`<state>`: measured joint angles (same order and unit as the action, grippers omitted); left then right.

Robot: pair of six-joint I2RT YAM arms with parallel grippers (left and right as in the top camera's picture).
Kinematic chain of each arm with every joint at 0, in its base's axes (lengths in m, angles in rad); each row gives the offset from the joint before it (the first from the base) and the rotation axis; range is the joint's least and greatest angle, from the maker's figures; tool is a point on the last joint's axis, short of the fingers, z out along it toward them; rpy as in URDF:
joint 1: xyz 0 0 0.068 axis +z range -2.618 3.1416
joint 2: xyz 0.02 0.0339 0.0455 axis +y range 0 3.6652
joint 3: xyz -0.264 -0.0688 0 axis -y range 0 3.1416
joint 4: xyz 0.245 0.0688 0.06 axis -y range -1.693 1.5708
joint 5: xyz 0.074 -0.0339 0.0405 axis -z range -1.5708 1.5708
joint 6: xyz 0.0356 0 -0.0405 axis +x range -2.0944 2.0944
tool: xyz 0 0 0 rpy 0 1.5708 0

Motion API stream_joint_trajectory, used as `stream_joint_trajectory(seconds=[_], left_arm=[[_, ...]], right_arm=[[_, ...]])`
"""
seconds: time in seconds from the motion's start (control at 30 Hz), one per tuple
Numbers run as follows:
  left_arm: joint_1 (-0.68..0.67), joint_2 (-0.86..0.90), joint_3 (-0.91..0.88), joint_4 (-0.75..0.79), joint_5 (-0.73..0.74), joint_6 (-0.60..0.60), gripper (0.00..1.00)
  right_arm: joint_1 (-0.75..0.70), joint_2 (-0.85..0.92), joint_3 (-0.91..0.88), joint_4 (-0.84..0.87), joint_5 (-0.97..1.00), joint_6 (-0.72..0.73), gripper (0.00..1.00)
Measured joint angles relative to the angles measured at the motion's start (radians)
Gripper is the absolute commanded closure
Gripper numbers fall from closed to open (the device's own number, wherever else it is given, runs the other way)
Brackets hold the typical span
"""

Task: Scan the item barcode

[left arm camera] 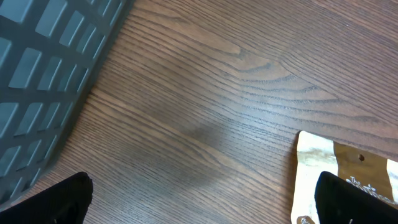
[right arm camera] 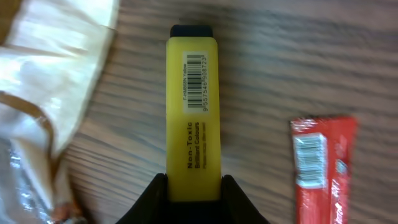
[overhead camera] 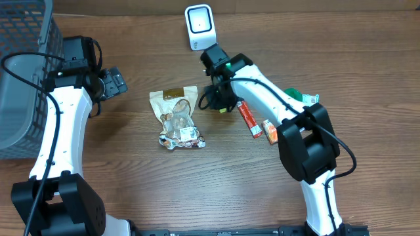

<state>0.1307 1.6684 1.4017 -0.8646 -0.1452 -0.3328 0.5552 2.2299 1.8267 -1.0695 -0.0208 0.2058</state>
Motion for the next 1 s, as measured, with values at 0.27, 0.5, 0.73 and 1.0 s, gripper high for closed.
stream_joint_trajectory(seconds=[0.27,0.5,0.73,1.0], left_arm=[[0.0,0.0,0.0,0.0,0.0,0.0,0.0],[0.0,0.0,0.0,0.0,0.0,0.0,0.0],[0.0,0.0,0.0,0.0,0.0,0.0,0.0],[0.0,0.0,0.0,0.0,0.0,0.0,0.0]], right_arm=[[-0.007,-0.002,0.0,-0.053,-0.002,0.011,0.52],[-0.009,-0.003,0.0,-0.077,-0.002,0.01,0.5],[-0.039,-0.003,0.0,-0.129,-0.01,0.026,0.51],[-0.055,-0.003,-0.002,-0.128,-0.016,0.031,0.58]])
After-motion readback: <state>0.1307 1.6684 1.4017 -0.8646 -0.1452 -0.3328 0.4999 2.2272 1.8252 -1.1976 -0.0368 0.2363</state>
